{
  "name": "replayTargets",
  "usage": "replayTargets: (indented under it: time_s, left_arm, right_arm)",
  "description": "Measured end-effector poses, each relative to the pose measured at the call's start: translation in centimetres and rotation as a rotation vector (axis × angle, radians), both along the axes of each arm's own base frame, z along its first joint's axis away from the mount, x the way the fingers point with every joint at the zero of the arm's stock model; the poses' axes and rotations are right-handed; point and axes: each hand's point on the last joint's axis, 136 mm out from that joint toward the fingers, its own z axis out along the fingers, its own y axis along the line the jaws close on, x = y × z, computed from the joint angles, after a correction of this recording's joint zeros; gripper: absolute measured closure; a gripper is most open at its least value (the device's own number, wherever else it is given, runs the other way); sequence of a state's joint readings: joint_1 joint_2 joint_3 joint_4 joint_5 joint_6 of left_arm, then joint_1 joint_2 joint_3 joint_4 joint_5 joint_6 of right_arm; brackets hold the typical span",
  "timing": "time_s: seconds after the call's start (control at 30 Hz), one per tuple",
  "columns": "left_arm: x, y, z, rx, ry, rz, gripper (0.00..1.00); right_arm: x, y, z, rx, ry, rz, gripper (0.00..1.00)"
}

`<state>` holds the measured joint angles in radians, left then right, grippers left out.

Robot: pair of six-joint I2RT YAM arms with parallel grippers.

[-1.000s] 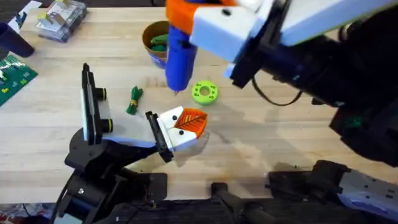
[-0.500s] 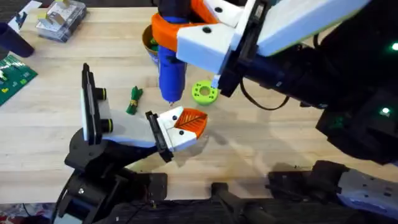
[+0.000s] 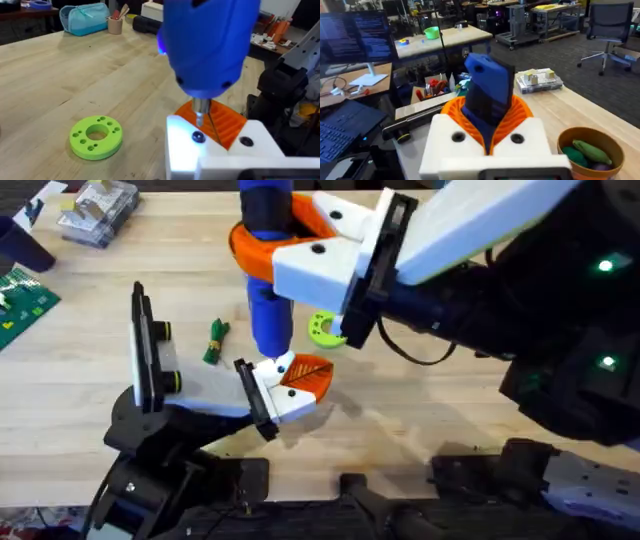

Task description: Pick up the gripper from the table and insert it into the empty holder that is missing its gripper. Then pick up a screw, insert it into the mounting hole, and use the screwdriver to tighten it. Finally, clean up the table by picking up the vegetable and placing it into the bucket.

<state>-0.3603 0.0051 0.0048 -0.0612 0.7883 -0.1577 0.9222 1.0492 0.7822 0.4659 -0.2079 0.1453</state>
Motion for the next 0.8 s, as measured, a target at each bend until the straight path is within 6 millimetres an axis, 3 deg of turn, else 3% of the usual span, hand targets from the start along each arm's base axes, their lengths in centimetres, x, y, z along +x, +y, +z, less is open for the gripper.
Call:
replayTargets:
  time_s: [0.8]
  left_arm:
    - [0.03, 0.01, 0.0, 0.0, 0.0, 0.002, 0.985]
  right_arm:
    - [0.04, 0.07, -0.9, -0.031, 0.02, 0.0, 0.974]
